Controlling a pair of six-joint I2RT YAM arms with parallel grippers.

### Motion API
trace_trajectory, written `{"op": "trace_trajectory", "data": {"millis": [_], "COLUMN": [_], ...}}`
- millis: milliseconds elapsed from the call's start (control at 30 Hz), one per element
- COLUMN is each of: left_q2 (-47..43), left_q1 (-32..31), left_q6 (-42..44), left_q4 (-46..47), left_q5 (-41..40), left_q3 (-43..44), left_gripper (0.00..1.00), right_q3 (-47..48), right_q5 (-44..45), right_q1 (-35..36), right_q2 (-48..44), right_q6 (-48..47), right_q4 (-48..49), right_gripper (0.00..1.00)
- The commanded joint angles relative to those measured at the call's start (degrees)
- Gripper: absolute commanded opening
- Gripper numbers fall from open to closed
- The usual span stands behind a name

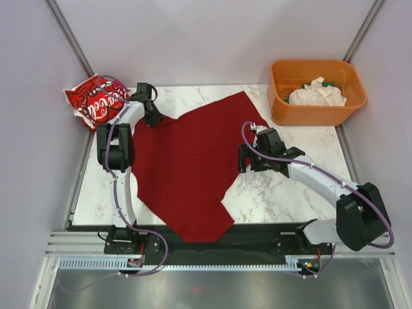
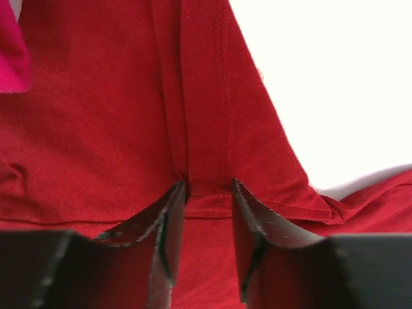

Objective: Fold and stack the t-shirts
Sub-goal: Flatten the tshirt out

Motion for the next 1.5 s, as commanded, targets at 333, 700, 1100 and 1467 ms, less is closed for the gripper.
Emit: {"op": "trace_trajectory", "data": {"millis": [333,700,1100,1467], "left_q2": [0.6,-1.6,-5.1,-4.0], "left_q1": [0.1,0.1,0.1,0.1], "left_q6": [-0.9,0.2,0.4,0.6], "left_q4": [1.5,1.4,1.2,1.1], "left_q5": [-0.3,-0.6,-0.8,-0.2], "left_q3": [2.0,4.2,4.3,6.4], "left_gripper": [0.04,0.09,0.16,0.05], "right_q3": [-0.9,-0.8,-1.0,-1.1], "right_q5": [1.4,1.2,1.0,0.9], "right_q1": [0.4,0.3,0.4,0.4], "right_q2": [0.4,1.0,1.6,1.8], "right_q6": [-1.3,-1.5,-1.6,-1.6], "right_q4": [0.3,0.3,0.5,0.7], "right_gripper": [0.98,0.98,0.98,0.98]}}
